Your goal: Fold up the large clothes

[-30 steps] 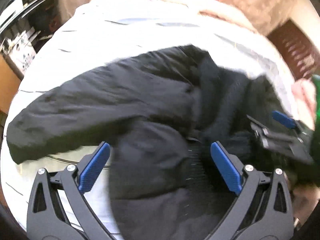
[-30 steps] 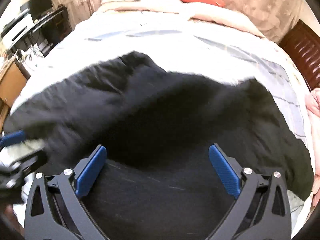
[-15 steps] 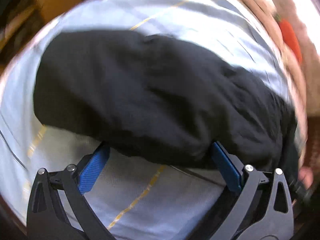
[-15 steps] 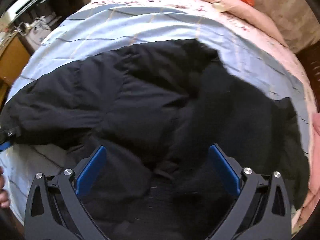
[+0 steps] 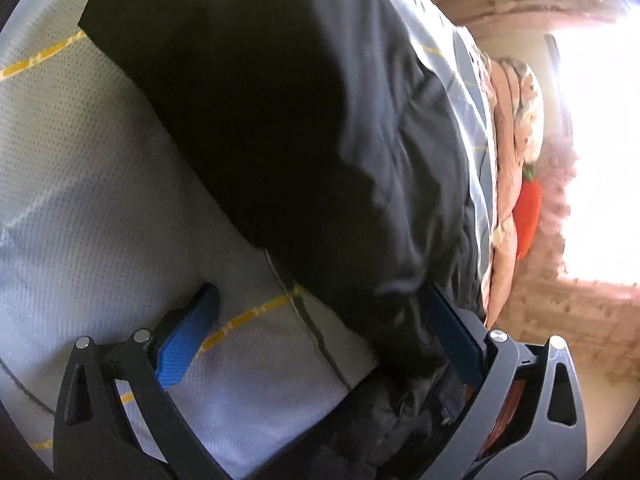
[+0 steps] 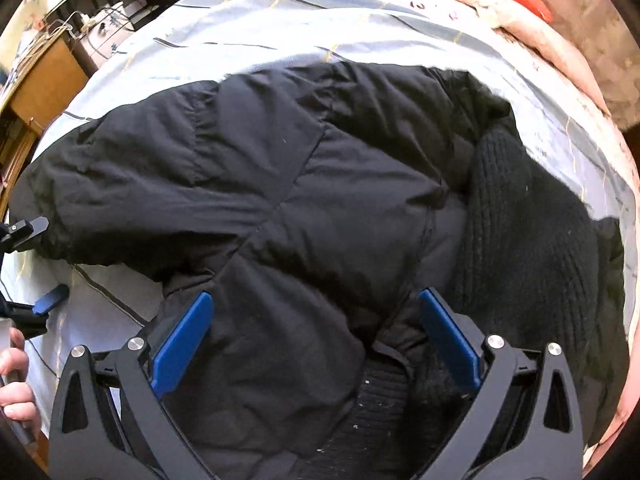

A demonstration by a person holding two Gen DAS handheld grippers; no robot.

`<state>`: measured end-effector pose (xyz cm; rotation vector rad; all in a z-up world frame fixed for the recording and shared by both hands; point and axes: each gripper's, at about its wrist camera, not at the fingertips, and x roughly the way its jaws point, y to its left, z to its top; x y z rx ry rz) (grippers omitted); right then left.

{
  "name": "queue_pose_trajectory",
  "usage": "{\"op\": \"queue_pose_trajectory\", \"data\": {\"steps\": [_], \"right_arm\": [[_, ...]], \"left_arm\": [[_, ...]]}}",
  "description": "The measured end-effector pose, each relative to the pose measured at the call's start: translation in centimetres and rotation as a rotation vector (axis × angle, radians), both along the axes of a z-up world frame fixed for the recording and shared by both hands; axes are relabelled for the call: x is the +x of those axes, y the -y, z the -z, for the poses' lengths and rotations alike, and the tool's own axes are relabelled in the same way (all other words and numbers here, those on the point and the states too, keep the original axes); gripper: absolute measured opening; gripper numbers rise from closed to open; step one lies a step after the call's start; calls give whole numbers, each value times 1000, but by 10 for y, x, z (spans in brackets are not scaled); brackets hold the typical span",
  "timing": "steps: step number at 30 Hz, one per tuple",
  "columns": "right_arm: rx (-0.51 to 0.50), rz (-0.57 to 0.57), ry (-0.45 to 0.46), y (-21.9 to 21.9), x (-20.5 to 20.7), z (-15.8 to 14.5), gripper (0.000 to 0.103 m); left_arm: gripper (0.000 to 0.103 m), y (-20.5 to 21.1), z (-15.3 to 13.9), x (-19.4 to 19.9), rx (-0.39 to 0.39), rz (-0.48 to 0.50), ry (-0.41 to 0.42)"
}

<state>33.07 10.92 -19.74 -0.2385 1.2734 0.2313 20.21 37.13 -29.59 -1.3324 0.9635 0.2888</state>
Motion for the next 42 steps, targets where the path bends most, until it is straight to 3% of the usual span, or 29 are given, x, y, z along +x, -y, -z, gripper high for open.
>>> {"op": "queue_pose_trajectory", "data": {"steps": [4, 7, 9, 11, 14, 17, 20, 25, 30, 34, 38, 42], "right_arm": [[-5, 10, -16, 5, -5, 8, 102], [-21, 4, -16, 8, -7, 10, 102], [-26, 6, -19, 11, -8, 11, 102], [-30, 9, -14, 13, -7, 12, 102], [-33, 7, 2, 16, -5, 9, 102], [-40, 18, 23, 20, -4, 8, 102], [-30, 44, 15, 28, -2, 11, 102], [37, 104, 30, 51, -4, 5, 102], [124, 135, 85, 86, -17, -19, 102], [134, 191, 117, 124, -33, -39, 102], [243, 347, 122, 194, -59, -60, 102], [305, 504, 101, 264, -91, -57, 102]], "left_arm": [[101, -9, -8, 12, 51, -88, 53], [101, -13, -17, 32, 97, -79, 78], [101, -13, -18, 52, 154, -60, 37], [87, -12, -12, 65, 207, -43, -19], [48, -3, -21, 85, 329, 18, -54], [21, 12, -43, 99, 475, 103, -60], [13, 29, -53, 103, 561, 131, -68], [12, 37, -86, 111, 670, 159, -29], [11, 119, -170, 136, 1030, 308, 76], [11, 223, -218, 162, 1190, 467, 227], [11, 327, -229, 169, 1257, 643, 337], [11, 439, -203, 151, 1377, 859, 390]]}}
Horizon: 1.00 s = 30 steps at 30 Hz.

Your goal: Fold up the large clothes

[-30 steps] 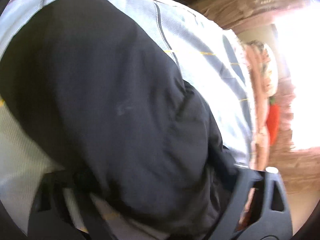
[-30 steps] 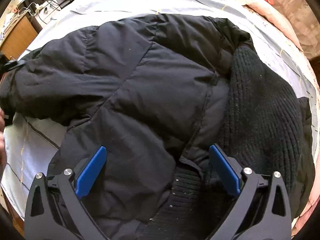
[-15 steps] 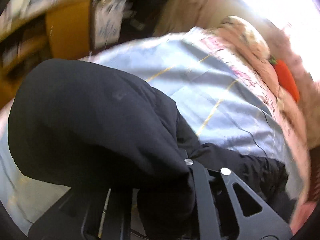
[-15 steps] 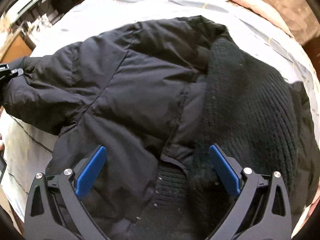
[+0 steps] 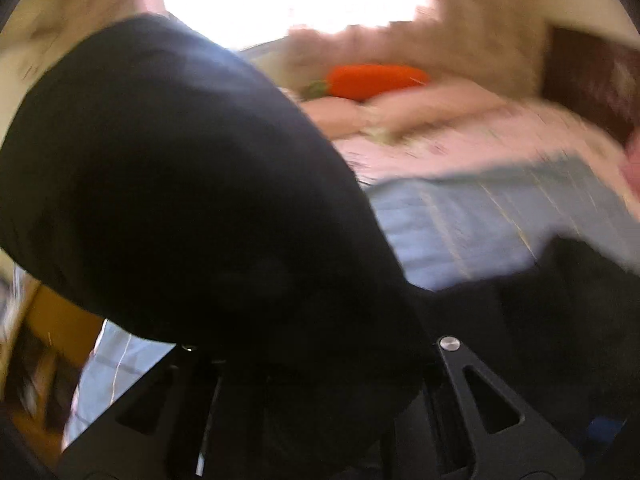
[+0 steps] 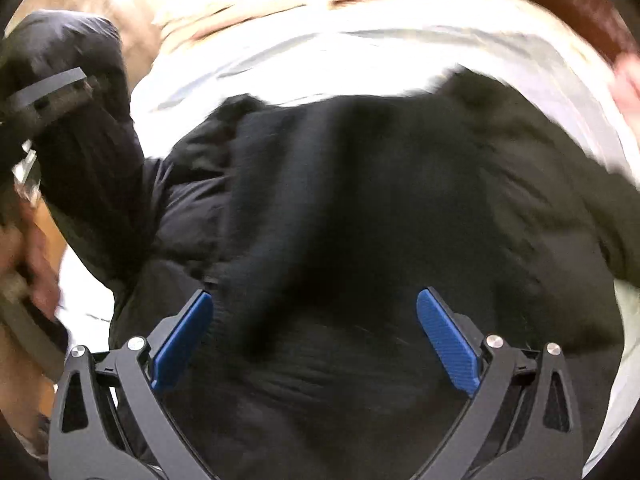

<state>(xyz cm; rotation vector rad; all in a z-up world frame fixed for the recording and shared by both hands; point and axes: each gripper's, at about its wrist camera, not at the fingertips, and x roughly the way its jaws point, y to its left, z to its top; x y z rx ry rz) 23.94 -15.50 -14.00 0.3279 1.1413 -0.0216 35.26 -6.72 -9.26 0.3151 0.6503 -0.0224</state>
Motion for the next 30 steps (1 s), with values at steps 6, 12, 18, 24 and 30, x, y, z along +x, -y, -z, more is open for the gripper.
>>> {"op": "queue_pose_trajectory", "data": {"steps": [6, 12, 18, 24, 30], "right_arm": [[-7, 125, -42, 69, -49, 13, 102], [-33, 163, -73, 107, -69, 26, 102], [-88, 180, -58, 131, -60, 14, 102], [-80, 153, 52, 118, -24, -39, 102], [68, -33, 142, 21, 55, -50, 102]], "left_arm": [[12, 96, 84, -37, 270, 187, -131], [98, 135, 129, -73, 577, 314, -53], [101, 138, 70, -107, 424, 528, -28], [101, 37, 7, -36, -10, 208, -235], [101, -71, 40, 11, -270, -49, -420]]}}
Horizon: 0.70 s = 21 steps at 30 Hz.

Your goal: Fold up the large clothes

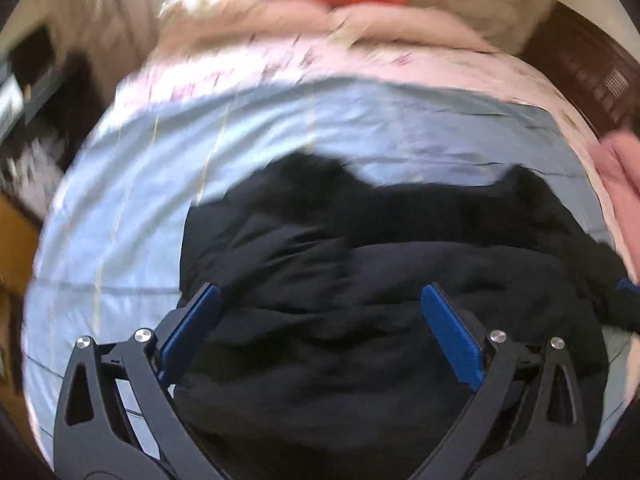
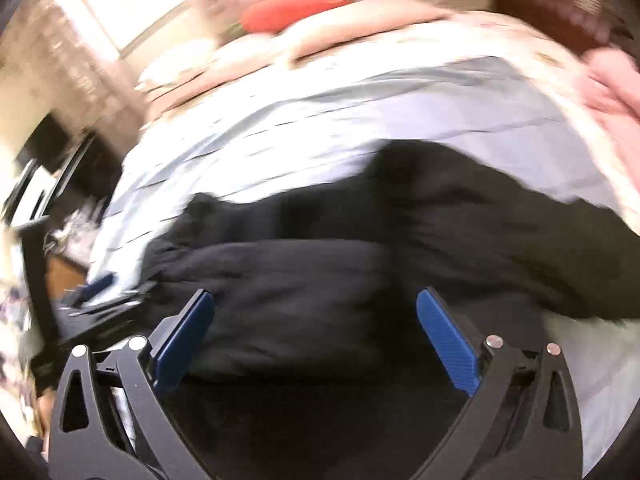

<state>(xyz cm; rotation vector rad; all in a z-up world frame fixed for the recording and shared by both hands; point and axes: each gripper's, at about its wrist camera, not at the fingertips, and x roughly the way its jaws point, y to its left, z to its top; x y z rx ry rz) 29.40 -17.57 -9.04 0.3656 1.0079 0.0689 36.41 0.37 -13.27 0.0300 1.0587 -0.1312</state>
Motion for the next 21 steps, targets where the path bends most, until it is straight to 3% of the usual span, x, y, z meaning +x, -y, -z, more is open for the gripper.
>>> {"op": "queue_pose_trajectory", "data": {"steps": [2, 5, 7, 8, 10, 15, 21], "right_arm": [[38, -59, -24, -29, 23, 23, 102], [-124, -91, -170, -53, 55, 88, 102], [-165, -85, -172, -47, 57, 114, 102], [-199, -97, -148, -46, 55, 125, 102], [-248, -115, -120, -46, 53, 133, 102], [-265, -117, -120, -42, 56, 142, 102], [-277, -95, -199, -46, 59, 111, 102]], "left_arm": [[101, -15, 26, 9, -20, 6, -32], [101, -16, 56, 16, -47, 40, -79], [101, -8, 72, 16, -40, 61, -73], [101, 1, 85, 19, 0, 76, -49], [101, 8, 104, 24, 21, 82, -7], [101, 3, 121, 24, -41, 61, 3], [101, -5, 98, 31, -80, 44, -60]]}}
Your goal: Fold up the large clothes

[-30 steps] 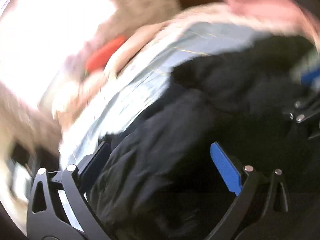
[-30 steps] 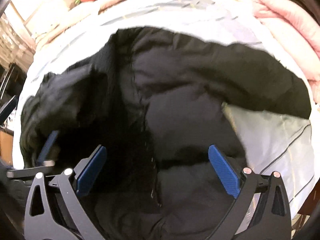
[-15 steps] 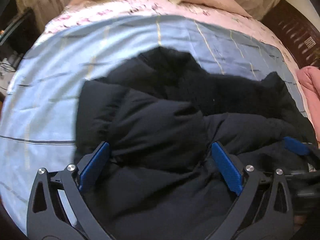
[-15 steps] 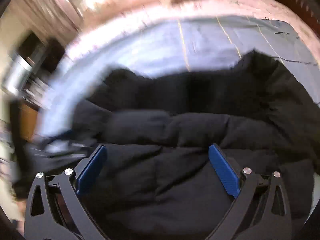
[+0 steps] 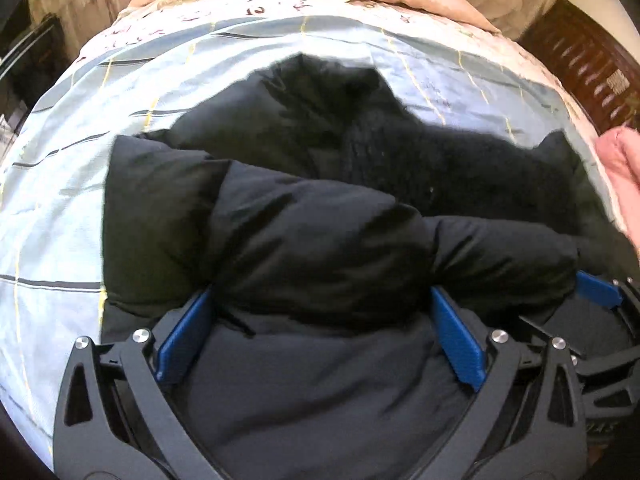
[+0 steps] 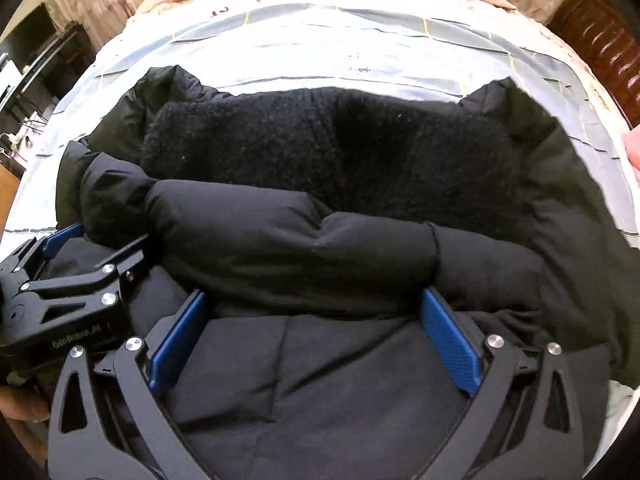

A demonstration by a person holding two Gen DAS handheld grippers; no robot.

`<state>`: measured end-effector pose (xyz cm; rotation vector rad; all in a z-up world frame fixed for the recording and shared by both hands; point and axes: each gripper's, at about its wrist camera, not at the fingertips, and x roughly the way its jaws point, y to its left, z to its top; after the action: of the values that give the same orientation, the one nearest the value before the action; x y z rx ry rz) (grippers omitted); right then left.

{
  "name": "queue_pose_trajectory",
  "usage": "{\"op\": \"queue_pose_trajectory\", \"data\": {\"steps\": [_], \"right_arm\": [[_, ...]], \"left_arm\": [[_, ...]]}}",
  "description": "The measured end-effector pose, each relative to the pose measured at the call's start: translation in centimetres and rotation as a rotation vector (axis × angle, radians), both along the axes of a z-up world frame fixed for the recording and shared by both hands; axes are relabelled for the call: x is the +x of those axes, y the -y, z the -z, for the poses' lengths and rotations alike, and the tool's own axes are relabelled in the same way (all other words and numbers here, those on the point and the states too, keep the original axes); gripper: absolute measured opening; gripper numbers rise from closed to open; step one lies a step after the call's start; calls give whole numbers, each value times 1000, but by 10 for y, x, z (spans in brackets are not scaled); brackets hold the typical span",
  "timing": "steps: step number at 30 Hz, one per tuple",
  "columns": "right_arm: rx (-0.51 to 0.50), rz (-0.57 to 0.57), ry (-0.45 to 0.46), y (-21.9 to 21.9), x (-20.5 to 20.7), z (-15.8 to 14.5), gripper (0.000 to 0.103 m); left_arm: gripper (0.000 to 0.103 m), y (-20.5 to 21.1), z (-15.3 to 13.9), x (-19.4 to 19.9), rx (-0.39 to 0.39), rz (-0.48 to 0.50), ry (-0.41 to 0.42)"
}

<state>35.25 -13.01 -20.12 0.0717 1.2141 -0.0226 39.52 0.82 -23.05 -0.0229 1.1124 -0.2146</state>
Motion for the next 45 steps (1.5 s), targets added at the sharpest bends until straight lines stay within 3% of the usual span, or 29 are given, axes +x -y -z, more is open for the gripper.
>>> {"op": "queue_pose_trajectory", "data": {"steps": [5, 7, 9, 10, 13, 16, 21, 23, 26, 29, 31, 35, 39, 45], "right_arm": [[91, 93, 32, 17, 1, -35, 102], [82, 109, -9, 22, 13, -24, 102], [94, 124, -79, 29, 21, 6, 102], [98, 114, -67, 30, 21, 21, 102], [-21, 80, -18, 15, 19, 23, 102], [-2, 129, 20, 19, 4, 5, 102], [86, 204, 161, 18, -47, -34, 102], [111, 218, 187, 8, -54, -42, 102], [177, 210, 251, -16, -56, -42, 102], [121, 186, 201, -46, -35, -24, 102], [13, 132, 187, -58, -27, -16, 102], [-98, 158, 123, -42, -29, -2, 102], [-96, 258, 76, 12, -31, -1, 102], [-27, 258, 80, 51, -43, 28, 102]], "left_arm": [[101, -4, -44, 8, 37, 7, 130], [101, -4, -30, 29, 50, 21, 79], [101, -3, -3, 42, 55, 27, 26], [101, 3, 13, 43, 85, 40, 41], [101, 13, 15, 40, 136, 43, 88], [101, 4, 3, 29, 112, 24, 96], [101, -20, -37, -7, 32, -22, 154], [101, -35, -34, -15, -4, -35, 113], [101, -49, 3, -20, -2, -13, 36], [101, -51, 15, -23, -9, 1, 61], [101, -51, 15, -21, -11, 0, 58], [101, -50, 16, -23, -5, 6, 67], [101, -48, 16, -25, 3, 4, 71], [101, -42, 19, -26, 18, 0, 79]]}}
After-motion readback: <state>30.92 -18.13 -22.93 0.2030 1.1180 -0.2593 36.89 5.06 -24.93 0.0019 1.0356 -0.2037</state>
